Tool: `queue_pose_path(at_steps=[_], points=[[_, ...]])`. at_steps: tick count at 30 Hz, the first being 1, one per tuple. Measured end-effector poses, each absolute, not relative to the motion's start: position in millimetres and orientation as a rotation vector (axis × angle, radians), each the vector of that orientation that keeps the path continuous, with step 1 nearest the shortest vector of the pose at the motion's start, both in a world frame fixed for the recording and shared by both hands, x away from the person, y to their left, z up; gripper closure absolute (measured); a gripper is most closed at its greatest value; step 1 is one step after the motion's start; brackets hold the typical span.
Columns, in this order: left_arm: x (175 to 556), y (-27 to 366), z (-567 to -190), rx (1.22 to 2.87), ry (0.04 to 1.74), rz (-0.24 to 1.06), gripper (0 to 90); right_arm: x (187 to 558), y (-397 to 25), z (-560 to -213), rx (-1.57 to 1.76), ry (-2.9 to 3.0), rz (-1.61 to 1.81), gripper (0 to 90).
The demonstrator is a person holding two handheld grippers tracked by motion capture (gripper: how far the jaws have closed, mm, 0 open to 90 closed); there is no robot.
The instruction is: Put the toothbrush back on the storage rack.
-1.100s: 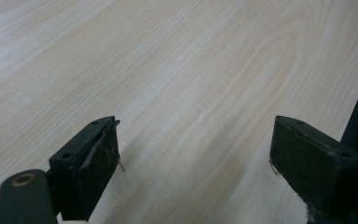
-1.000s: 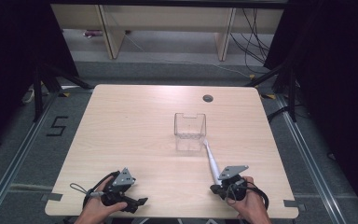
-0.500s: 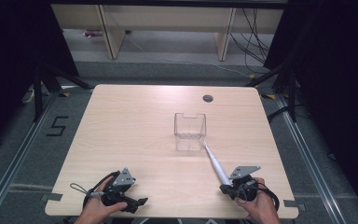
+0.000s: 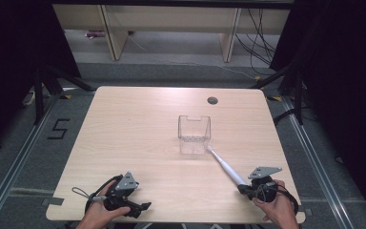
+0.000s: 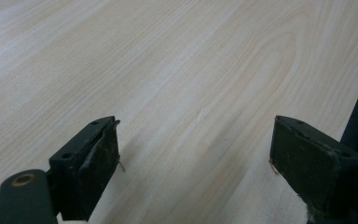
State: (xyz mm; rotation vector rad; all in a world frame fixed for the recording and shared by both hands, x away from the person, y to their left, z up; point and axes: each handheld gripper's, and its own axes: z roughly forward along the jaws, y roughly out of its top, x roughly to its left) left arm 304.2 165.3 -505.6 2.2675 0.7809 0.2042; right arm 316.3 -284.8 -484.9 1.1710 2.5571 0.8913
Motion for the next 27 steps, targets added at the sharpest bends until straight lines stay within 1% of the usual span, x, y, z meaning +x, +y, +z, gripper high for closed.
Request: queue_pose_path(at_steps=[7,8,15,18,20,21,23,24,26,27], points=[[303,164,-506,2.25,0.787,0.188,14.9,318,-296,-485,1.216,2.529,0.885,87.7],[304,165,-505,2.272,0.775,0.2,14.9,316,-296,-485,1.272,2.531,0.889,87.7],[304,165,-506,2.269,0.782,0.202,14.9,318,-305,-486,1.282,2.508,0.865,87.4],[303,164,-507,2.258,0.796,0.186,14.9,318,-305,-483,1.293,2.524,0.856,86.3],[304,165,-506,2.266,0.787,0.203,14.9,318,-304,-482,1.228,2.524,0.863,85.5],[305,165,-506,2.268,0.786,0.203,14.9,317,-301,-480,1.245,2.527,0.866,85.0],[304,165,-506,2.268,0.786,0.204,14.9,318,-298,-479,1.193,2.516,0.876,83.3],[304,165,-506,2.267,0.786,0.204,14.9,316,-296,-475,1.235,2.532,0.848,82.5],[305,166,-506,2.266,0.783,0.204,14.9,316,-295,-473,1.214,2.518,0.871,81.3],[305,165,-506,2.265,0.787,0.204,14.9,317,-295,-469,1.167,2.522,0.859,80.3]])
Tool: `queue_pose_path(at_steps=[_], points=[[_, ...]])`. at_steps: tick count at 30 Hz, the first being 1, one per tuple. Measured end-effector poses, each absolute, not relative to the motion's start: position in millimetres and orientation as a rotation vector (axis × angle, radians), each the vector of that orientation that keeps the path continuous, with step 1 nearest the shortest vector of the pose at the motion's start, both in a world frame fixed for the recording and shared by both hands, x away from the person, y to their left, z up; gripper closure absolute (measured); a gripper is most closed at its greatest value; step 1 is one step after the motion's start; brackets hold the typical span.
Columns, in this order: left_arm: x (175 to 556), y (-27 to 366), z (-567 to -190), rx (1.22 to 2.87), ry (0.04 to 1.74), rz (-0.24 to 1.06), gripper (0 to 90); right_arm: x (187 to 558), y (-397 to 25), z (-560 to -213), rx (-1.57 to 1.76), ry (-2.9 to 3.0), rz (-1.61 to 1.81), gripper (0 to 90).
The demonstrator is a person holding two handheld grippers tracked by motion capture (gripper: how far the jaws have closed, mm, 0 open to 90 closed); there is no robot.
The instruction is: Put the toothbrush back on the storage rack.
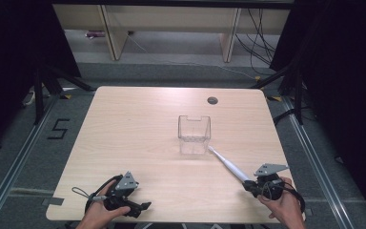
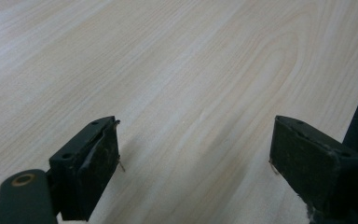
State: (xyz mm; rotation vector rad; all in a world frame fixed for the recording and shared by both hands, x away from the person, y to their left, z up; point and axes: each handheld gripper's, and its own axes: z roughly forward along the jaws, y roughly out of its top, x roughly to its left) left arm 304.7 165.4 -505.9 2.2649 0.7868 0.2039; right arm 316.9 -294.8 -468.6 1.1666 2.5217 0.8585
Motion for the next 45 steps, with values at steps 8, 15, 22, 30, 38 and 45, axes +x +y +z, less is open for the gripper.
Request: queue_pose_path(at_steps=[8,15,22,30,38,45], points=[[305,165,-506,2.265,0.786,0.195,14.9,324,-285,-454,1.172,2.527,0.781,69.4],[305,166,-506,2.267,0.788,0.204,14.9,340,-279,-446,1.146,2.53,0.704,60.9],[305,166,-506,2.266,0.787,0.205,14.9,354,-272,-446,1.115,2.581,0.619,58.0],[305,166,-506,2.267,0.787,0.207,14.9,365,-266,-449,1.146,2.622,0.564,55.5],[305,166,-506,2.257,0.791,0.197,14.9,376,-258,-451,1.121,2.668,0.496,54.5],[306,166,-506,2.266,0.788,0.206,14.9,384,-254,-456,1.14,2.691,0.433,54.6]])
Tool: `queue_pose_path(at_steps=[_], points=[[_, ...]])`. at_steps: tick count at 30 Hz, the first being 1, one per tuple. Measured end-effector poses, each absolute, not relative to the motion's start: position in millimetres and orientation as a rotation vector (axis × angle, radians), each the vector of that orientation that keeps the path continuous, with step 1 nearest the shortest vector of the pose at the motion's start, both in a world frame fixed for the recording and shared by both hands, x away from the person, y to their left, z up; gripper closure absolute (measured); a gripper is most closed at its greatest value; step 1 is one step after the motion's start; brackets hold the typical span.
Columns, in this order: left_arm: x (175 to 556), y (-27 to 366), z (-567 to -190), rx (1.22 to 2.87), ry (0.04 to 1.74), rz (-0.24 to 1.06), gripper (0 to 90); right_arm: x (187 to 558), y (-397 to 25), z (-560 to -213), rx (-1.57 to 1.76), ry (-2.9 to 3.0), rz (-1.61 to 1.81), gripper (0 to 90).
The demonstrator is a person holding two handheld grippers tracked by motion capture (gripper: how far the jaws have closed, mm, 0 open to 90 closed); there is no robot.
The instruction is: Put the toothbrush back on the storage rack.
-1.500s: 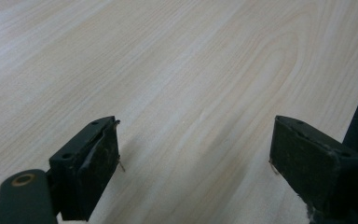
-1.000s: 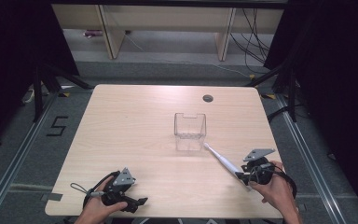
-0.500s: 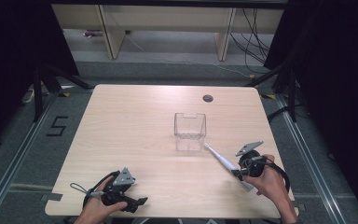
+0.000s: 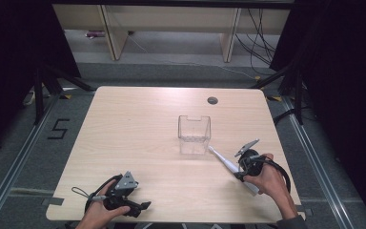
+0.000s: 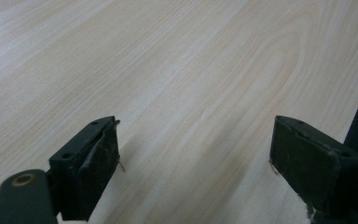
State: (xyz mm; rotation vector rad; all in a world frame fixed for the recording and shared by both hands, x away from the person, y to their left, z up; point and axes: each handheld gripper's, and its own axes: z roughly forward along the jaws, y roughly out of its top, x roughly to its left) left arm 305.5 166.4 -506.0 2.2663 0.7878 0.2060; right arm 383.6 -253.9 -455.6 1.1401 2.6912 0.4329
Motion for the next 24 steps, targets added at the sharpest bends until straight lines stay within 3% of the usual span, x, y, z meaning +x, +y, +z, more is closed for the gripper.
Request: queue_pose_path(at_steps=[24], points=[[305,166,-506,2.265,0.786,0.206,14.9,412,-234,-469,1.106,2.802,0.246,58.3]])
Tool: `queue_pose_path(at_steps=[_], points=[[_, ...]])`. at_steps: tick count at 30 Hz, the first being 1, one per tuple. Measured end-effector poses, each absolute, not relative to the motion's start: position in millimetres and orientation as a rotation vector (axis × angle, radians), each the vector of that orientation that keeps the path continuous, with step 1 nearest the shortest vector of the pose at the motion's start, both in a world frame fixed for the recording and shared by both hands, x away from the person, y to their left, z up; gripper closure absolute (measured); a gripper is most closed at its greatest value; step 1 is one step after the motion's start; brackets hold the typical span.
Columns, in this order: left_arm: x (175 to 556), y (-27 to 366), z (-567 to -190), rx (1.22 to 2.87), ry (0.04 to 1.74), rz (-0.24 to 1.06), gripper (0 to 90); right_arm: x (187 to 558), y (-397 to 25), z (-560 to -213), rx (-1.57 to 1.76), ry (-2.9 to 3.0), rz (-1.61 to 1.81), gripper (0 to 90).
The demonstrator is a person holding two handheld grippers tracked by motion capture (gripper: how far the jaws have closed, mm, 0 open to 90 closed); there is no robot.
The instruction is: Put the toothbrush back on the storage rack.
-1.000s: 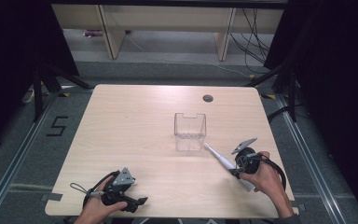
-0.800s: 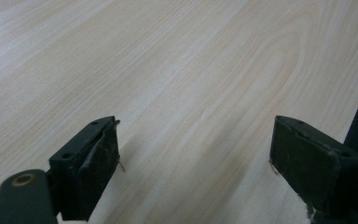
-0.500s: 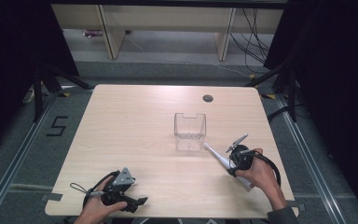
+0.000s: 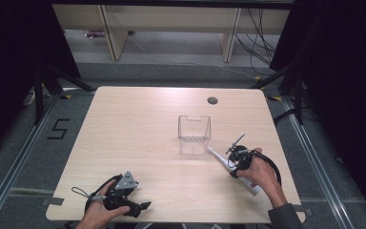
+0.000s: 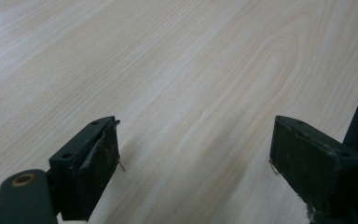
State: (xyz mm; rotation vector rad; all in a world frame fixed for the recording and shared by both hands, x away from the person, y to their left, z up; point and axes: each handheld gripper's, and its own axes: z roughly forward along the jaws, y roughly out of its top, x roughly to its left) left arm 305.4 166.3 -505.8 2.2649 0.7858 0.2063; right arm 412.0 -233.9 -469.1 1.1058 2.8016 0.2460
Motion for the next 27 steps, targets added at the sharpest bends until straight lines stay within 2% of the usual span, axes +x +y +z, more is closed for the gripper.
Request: queue_pose_path(at_steps=[27], points=[[305,166,-506,2.264,0.784,0.204,14.9,434,-225,-473,1.168,2.895,0.106,65.4]])
